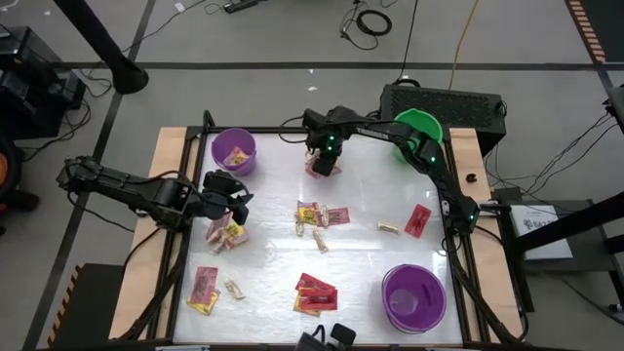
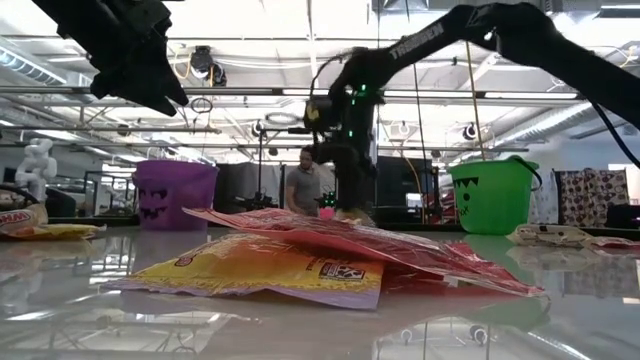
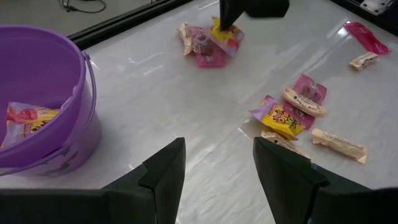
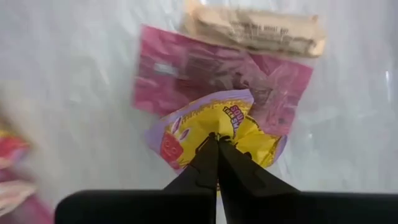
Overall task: Sort candy by brand, put in halloween buckets
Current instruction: Put the yellow candy into the top violet bucket
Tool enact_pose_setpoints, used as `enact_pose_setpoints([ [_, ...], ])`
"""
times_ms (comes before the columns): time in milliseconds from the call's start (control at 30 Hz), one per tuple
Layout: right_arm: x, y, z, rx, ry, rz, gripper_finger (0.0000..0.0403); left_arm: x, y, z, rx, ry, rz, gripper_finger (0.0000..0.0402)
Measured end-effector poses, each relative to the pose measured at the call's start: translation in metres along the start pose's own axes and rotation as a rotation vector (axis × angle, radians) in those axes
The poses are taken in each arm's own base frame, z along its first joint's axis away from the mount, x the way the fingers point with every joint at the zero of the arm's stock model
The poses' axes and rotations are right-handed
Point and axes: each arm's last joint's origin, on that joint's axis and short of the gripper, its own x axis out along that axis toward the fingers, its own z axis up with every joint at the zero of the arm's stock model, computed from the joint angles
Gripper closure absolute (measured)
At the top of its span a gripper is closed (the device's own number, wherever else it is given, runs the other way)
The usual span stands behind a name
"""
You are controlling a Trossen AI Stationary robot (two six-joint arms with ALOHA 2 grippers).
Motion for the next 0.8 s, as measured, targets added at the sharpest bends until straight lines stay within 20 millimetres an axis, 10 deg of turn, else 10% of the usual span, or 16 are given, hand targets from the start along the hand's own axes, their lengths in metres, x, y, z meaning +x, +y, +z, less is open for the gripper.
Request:
enact_pose_setpoints([
  [400, -0.061, 0.019, 0.010, 0.024, -0.291, 0.067, 0.0402, 0.000, -0.001, -0.001, 0.010, 0.023, -0.027, 0.0206],
  [800, -0.082, 0.122, 0.070, -0.178, -1.067, 0.282, 0.0403, -0.002, -0.004, -0.007, 0.006, 0.224, -0.196, 0.0206],
])
